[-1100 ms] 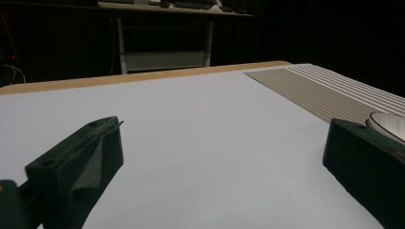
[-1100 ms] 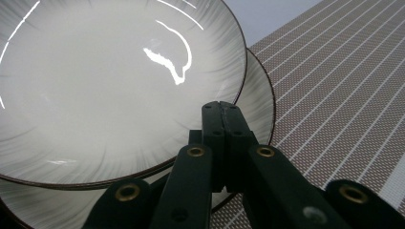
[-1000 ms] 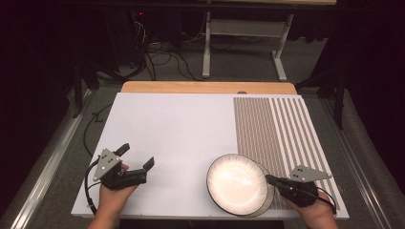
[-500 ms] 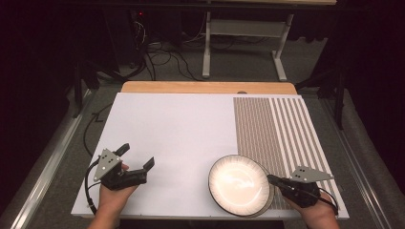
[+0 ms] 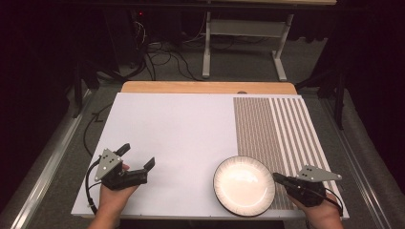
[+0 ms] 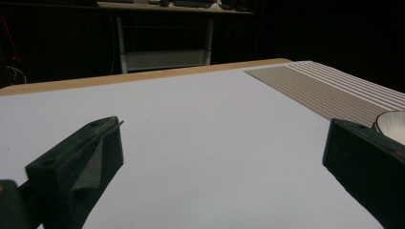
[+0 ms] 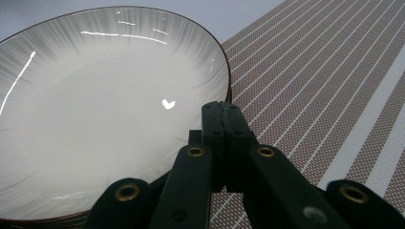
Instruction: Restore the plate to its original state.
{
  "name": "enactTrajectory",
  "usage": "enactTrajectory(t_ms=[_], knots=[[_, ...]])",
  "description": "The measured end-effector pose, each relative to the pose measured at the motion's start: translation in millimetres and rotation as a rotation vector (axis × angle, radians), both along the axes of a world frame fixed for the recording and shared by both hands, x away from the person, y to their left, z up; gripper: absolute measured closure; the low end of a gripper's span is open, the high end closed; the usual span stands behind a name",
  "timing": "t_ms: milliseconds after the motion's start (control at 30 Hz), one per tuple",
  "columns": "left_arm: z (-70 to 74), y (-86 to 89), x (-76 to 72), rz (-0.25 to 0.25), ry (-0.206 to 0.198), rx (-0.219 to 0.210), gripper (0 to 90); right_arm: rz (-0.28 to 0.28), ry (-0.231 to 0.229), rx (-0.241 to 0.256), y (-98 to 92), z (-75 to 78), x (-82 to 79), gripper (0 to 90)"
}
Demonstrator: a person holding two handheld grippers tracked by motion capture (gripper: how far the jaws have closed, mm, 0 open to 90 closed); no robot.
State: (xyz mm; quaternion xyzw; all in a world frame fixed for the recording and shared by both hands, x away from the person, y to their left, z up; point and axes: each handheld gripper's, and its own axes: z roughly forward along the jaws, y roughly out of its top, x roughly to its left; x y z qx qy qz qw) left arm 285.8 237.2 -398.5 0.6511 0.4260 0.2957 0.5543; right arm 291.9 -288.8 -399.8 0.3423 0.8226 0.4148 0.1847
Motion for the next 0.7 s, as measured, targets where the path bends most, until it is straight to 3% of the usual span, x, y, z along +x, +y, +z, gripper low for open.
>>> enactTrajectory(t_ms=[333,533,700], knots=[[-0.3,-0.7,0.2,-0.004,0.002,0.008,0.8,-0.088,-0.038,0.071,-14.3,6.8,1.1,83.6],[-0.4,-1.3,0.3,-0.004,0.004,0.014,0.8,-0.161,-0.092,0.1,-28.5,11.4,0.7,64.3],[0.4,-3.3,-0.6,-0.013,0.006,0.011,0.7,-0.244,-0.162,0.177,-43.6,17.8,-2.1,43.3]])
